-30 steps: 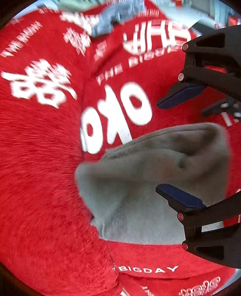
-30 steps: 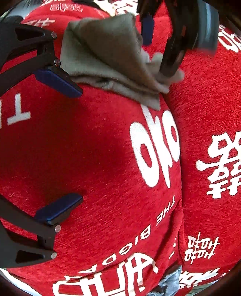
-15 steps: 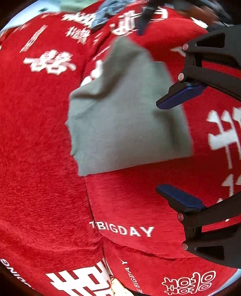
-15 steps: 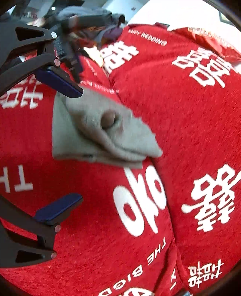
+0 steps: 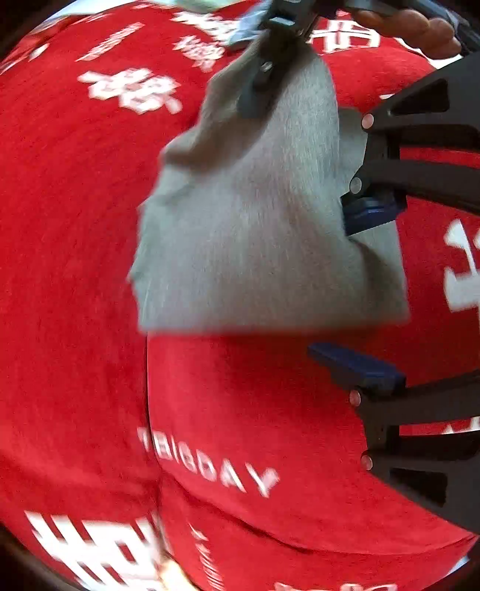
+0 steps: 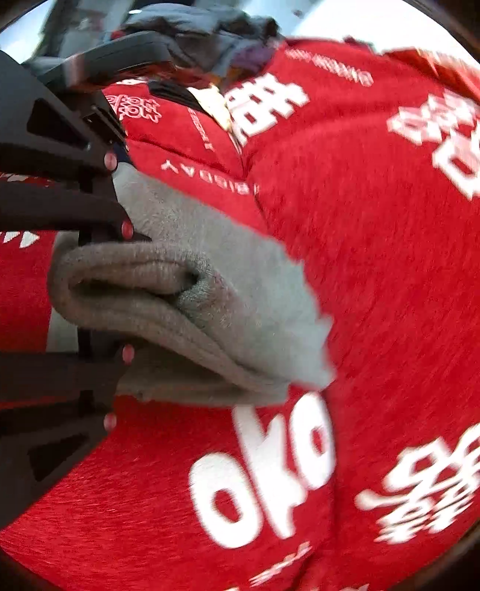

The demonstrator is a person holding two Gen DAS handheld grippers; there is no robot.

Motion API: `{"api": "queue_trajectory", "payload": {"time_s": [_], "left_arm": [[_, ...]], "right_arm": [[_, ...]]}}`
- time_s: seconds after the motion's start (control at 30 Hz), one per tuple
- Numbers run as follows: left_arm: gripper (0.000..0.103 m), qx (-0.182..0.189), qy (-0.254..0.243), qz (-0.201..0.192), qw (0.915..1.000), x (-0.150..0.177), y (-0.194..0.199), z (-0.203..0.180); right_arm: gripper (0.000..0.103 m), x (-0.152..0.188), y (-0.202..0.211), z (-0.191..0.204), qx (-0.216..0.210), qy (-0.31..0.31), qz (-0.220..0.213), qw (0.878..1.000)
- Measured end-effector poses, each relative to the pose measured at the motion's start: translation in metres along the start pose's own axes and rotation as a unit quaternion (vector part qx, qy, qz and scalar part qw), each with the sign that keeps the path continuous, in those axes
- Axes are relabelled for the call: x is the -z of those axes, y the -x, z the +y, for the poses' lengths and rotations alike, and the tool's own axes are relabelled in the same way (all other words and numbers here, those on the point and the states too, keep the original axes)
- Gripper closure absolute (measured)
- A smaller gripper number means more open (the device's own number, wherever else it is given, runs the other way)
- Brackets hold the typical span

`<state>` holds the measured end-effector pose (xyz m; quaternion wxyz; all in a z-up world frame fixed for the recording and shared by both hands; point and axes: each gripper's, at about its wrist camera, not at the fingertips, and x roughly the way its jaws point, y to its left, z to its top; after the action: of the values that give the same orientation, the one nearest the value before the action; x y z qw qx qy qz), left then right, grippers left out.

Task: Fold small clothes
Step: 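Grasp the folded sweater bundle with the right tool and lift it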

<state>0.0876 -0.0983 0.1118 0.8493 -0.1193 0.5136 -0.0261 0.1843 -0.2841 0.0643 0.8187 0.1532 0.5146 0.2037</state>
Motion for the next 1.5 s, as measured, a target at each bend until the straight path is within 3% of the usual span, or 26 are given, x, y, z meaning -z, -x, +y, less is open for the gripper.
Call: {"api": "queue_trajectory", "payload": {"time_s": [0.13,0.2,0.23,0.3,0.37,0.4,0.43,0.5,0.63,0.77,0.8,0.83,0.87,0.9,0.93,1.07,1.2,1.3,1.4,1.5], "left_arm": [[0.043,0.007,-0.008,0.025,0.9996,0.021,-0.006,0.011],[0.043,0.004,-0.026,0.023,0.9994,0.025,-0.006,0.006],[0.043,0.006,-0.039,0.023,0.999,0.027,-0.002,0.001],[0.043,0.025,-0.055,0.02,0.9979,0.028,0.011,-0.007],[0.043,0.051,-0.074,0.002,0.9959,0.029,0.034,-0.014],[0.04,0.059,-0.082,-0.007,0.9949,0.026,0.042,-0.014],[0.024,0.064,-0.091,-0.021,0.9936,0.024,0.054,-0.018],[0.007,0.069,-0.093,-0.05,0.992,0.016,0.065,-0.027],[0.007,0.076,-0.109,-0.057,0.9896,-0.012,0.053,-0.053],[0.007,0.096,-0.124,0.005,0.9877,-0.029,0.004,-0.086],[0.007,0.101,-0.126,0.015,0.9867,-0.029,-0.005,-0.09],[0.007,0.1,-0.129,0.023,0.9863,-0.028,-0.013,-0.092],[0.007,0.095,-0.132,0.032,0.9861,-0.024,-0.023,-0.096],[0.007,0.094,-0.136,0.033,0.9857,-0.019,-0.026,-0.098],[0.007,0.093,-0.142,0.031,0.985,-0.016,-0.028,-0.1],[0.007,0.082,-0.176,0.014,0.9808,0.0,-0.03,-0.112],[0.002,0.065,-0.19,0.011,0.9795,0.004,-0.035,-0.125],[0.002,0.053,-0.203,0.006,0.9778,0.008,-0.034,-0.129],[0.002,0.065,-0.184,0.018,0.9806,0.004,-0.022,-0.12],[0.002,0.111,-0.154,0.006,0.9818,0.0,0.01,-0.102]], "right_arm": [[0.08,0.017,-0.02,-0.011,0.051,0.004,0.015,0.999],[0.079,0.026,-0.024,-0.032,0.032,-0.039,0.024,0.998],[0.067,0.027,-0.021,-0.038,0.023,-0.052,0.023,0.998],[0.058,0.029,-0.01,-0.047,0.008,-0.072,0.02,0.997],[0.05,0.026,0.008,-0.045,0.015,-0.053,-0.001,0.998],[0.039,0.023,0.016,-0.044,0.026,-0.041,-0.015,0.999],[0.028,0.018,0.025,-0.043,0.035,-0.032,-0.032,0.998],[0.023,0.003,0.033,-0.047,0.041,-0.031,-0.057,0.997],[0.023,-0.04,0.003,-0.061,0.036,-0.052,-0.03,0.998],[0.025,-0.072,-0.047,-0.071,0.052,-0.051,0.021,0.997],[0.037,-0.078,-0.056,-0.072,0.051,-0.046,0.028,0.997],[0.058,-0.085,-0.068,-0.073,0.036,-0.038,0.046,0.998],[0.069,-0.089,-0.074,-0.071,0.03,-0.03,0.056,0.998],[0.089,-0.093,-0.077,-0.066,0.027,-0.013,0.058,0.998],[0.091,-0.097,-0.076,-0.058,0.018,0.015,0.05,0.998],[0.093,-0.1,-0.059,-0.041,-0.016,0.104,-0.004,0.994],[0.093,-0.094,-0.085,-0.092,0.06,0.051,0.024,0.997],[0.088,-0.088,-0.082,-0.111,0.046,0.02,0.025,0.998],[0.071,-0.082,-0.057,-0.112,0.058,0.012,-0.002,0.998],[0.069,-0.068,-0.016,-0.094,0.029,0.031,-0.04,0.998]]}}
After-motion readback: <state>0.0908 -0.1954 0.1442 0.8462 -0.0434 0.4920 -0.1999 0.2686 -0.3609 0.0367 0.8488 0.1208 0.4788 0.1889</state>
